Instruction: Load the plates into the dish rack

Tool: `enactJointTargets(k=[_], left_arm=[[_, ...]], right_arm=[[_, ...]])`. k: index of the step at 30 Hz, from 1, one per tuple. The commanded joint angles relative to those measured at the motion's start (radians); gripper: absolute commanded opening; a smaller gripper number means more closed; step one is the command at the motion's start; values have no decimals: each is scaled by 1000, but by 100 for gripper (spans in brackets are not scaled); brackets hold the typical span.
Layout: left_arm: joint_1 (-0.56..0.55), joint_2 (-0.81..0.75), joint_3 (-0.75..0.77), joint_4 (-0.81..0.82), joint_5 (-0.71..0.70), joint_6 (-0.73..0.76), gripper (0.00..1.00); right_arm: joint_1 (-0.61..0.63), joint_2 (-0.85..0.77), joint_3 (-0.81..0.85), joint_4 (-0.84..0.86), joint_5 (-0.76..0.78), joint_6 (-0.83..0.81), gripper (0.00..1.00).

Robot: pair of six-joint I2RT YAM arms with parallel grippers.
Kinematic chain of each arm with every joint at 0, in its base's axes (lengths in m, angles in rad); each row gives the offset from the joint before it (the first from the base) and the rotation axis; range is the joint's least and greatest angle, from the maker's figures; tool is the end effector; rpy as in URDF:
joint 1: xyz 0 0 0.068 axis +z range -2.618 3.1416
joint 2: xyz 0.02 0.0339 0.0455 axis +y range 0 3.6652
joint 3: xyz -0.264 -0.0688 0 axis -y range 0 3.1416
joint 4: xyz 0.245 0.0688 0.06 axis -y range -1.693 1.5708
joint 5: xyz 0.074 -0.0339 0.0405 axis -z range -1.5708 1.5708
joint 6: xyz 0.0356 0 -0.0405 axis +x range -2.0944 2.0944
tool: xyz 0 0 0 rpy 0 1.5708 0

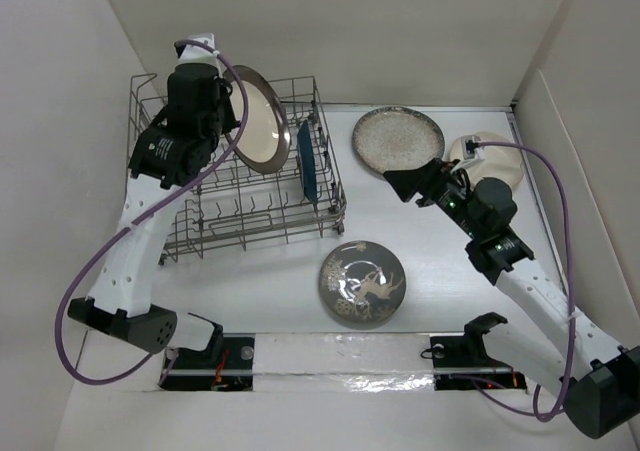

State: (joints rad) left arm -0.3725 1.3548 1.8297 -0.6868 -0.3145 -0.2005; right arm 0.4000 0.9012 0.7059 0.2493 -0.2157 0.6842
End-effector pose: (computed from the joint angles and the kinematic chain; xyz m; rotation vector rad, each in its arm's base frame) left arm 0.2455 -0.0841 0.5141 -0.0734 1.7726 -0.1340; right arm 0.1967 0.0914 0.3377 0.0455 1.6080 1.0186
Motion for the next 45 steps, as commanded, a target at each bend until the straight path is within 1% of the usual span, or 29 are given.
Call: enactJointTargets(k=[1,3,6,11,13,14,17,22,25,31,32,34,36,38,45], left_arm=[[-6,12,80,40,-228,41,0],[-6,61,80,4,-253,41,0],[-6,113,82,-37,-232,21,0],[-6,122,51,-4,-203,-2,0],[-26,124,42,9,-187,-13,0],[-69,133,33,22,-208,-10,0],[-121,187,62,-2,-258,-17,0],[-121,193,40,6,-311,-7,0],[-121,210,51,-20,-328,-2,0],[-134,227,26,-3,-302,0,0],[-175,236,16,12,-348,12,0],[-212,262,20,4,-399,15,0],[-212,297,42,-3,-387,9,0],[-212,309,48,-5,-411,12,0],[-223,325,14,-30,-482,29,0]], right_arm=[[22,-33,15,-22,97,-61,79],[32,-35,17,-30,117,-72,79],[33,-15,18,-31,122,-75,79],[33,27,17,-16,101,-72,79],[33,47,17,-7,88,-71,78],[33,51,17,-2,78,-66,78],[33,64,15,4,75,-64,78],[33,47,7,1,73,-66,78],[33,42,7,1,68,-63,78],[33,48,4,7,61,-58,78],[33,47,4,7,59,-57,78],[33,48,3,7,59,-58,78],[33,48,3,8,58,-58,78],[33,47,1,7,58,-57,78],[23,41,-2,10,53,-55,78]])
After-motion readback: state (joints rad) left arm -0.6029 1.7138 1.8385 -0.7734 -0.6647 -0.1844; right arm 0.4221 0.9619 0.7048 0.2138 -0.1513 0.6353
